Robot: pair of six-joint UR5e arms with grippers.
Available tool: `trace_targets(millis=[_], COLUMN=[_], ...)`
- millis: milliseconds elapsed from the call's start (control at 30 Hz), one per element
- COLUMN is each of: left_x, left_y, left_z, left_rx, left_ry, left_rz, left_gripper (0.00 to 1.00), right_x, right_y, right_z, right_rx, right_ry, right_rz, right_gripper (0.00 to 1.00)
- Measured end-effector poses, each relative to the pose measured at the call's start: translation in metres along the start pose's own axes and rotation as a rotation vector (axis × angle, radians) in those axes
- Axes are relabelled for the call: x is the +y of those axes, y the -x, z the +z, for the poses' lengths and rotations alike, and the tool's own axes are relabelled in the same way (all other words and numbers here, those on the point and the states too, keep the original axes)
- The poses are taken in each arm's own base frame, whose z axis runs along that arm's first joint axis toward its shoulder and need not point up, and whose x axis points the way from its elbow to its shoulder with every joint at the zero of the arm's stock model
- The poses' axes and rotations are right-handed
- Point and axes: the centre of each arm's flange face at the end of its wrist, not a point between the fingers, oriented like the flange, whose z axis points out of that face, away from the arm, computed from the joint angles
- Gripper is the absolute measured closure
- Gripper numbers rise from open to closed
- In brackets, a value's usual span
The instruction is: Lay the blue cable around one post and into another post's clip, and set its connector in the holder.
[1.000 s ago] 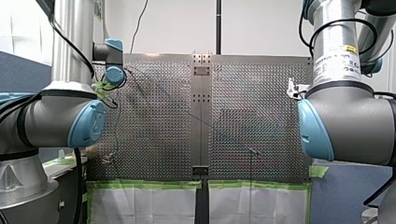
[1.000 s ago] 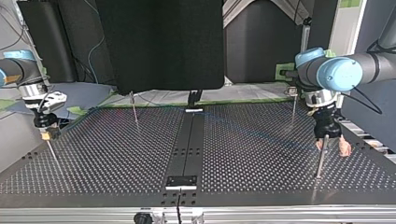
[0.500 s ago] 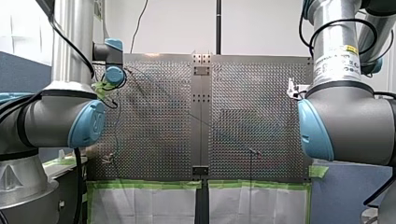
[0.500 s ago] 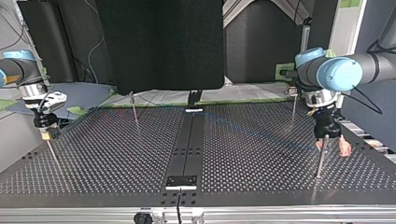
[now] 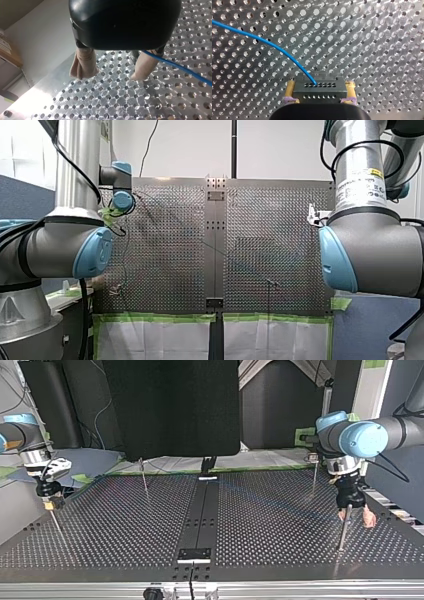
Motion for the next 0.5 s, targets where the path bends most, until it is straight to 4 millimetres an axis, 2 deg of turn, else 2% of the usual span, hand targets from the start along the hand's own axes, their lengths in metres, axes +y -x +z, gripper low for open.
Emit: trace_targets(millis=[33,100,133,167,200,233,267,300,333,400,500], left_x=[0.0,0.0,0.0,0.0,0.0,0.0,0.0,0.0,0.0,0.0001,0.0001], left_y=[0.0,0.0,0.0,0.0,0.0,0.0,0.0,0.0,0.0001,0.0001,0.0001], left_z=[0.0,0.0,0.0,0.0,0.0,0.0,0.0,0.0,0.0,0.0,0.0], left_rx=[0.0,0.0,0.0,0.0,0.0,0.0,0.0,0.0,0.0,0.0,0.0], left_ry=[0.0,0.0,0.0,0.0,0.0,0.0,0.0,0.0,0.0,0.0,0.0], left_rz=[0.0,0.0,0.0,0.0,0.0,0.0,0.0,0.0,0.0,0.0,0.0], left_gripper=[0.0,0.0,0.0,0.0,0.0,0.0,0.0,0.0,0.0,0.0,0.0], right_x=[0.0,0.0,0.0,0.0001,0.0001,0.0001,0.0001,0.0001,0.0002,0.0001,0.0], right_y=[0.0,0.0,0.0001,-0.0001,-0.0005,-0.0003,-0.0001,0.0001,0.0003,0.0004,0.0001], right_z=[0.0,0.0001,0.0001,0.0002,0.0003,0.0002,0.0003,0.0003,0.0003,0.0002,0.0002], right_rx=[0.0,0.0,0.0,0.001,0.002,0.001,0.001,0.001,0.001,0.0,0.001], right_ry=[0.0,0.0,0.0,0.0,0.0,0.0,0.0,0.0,0.0,0.0,0.0], right_rz=[0.0,0.0,0.0,0.0,0.0,0.001,0.002,0.003,0.003,0.004,0.005], right_gripper=[0.94,0.74,0.74,0.58,0.47,0.47,0.27,0.18,0.18,0.05,0.05])
